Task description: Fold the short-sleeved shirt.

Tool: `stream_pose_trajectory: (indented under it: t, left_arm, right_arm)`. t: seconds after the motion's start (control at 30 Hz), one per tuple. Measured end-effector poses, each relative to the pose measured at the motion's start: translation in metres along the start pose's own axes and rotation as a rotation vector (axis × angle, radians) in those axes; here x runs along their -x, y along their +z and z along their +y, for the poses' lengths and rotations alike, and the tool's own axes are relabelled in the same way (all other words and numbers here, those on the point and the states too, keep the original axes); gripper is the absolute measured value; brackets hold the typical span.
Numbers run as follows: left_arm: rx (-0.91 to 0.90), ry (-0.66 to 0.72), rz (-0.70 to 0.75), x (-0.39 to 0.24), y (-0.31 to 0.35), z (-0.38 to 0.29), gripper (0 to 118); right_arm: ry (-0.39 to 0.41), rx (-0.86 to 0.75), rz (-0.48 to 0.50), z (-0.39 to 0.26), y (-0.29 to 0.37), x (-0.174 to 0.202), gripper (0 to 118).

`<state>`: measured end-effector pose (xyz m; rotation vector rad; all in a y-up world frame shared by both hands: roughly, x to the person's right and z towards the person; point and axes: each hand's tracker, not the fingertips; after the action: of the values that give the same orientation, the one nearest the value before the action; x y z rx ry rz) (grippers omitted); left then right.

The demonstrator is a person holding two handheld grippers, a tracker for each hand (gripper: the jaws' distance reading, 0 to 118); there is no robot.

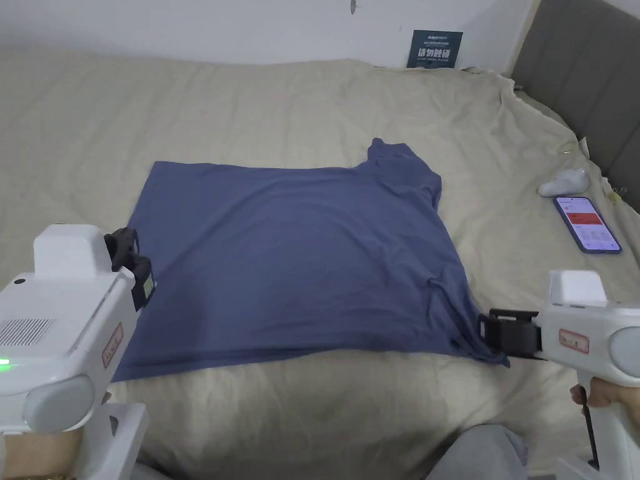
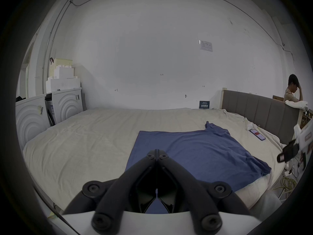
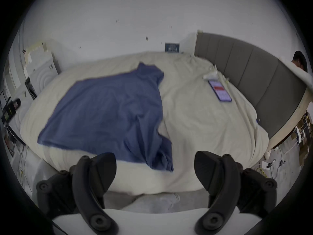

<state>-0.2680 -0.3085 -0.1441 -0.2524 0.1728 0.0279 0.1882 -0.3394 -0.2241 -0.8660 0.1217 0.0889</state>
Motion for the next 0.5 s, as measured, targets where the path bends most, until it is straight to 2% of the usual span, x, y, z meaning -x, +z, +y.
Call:
stream_pose_trajectory:
  t: [0.2, 0.3, 0.5]
  left_arm:
    - [0.022, 0.004, -0.005, -0.004, -0.005, -0.003, 0]
    - [0.032, -0.003, -0.008, -0.006, -0.006, -0.005, 0]
    - [0.05, -0.008, 0.002, -0.003, -0.012, -0.01, 0]
  right_arm:
    - [0.034, 0.13, -0.053, -0.032, -0.037, 0.0, 101]
    - [0.023, 0.108, -0.102, -0.038, -0.049, 0.004, 101]
    - [-0.005, 0.053, -0.09, -0.032, -0.06, 0.008, 98]
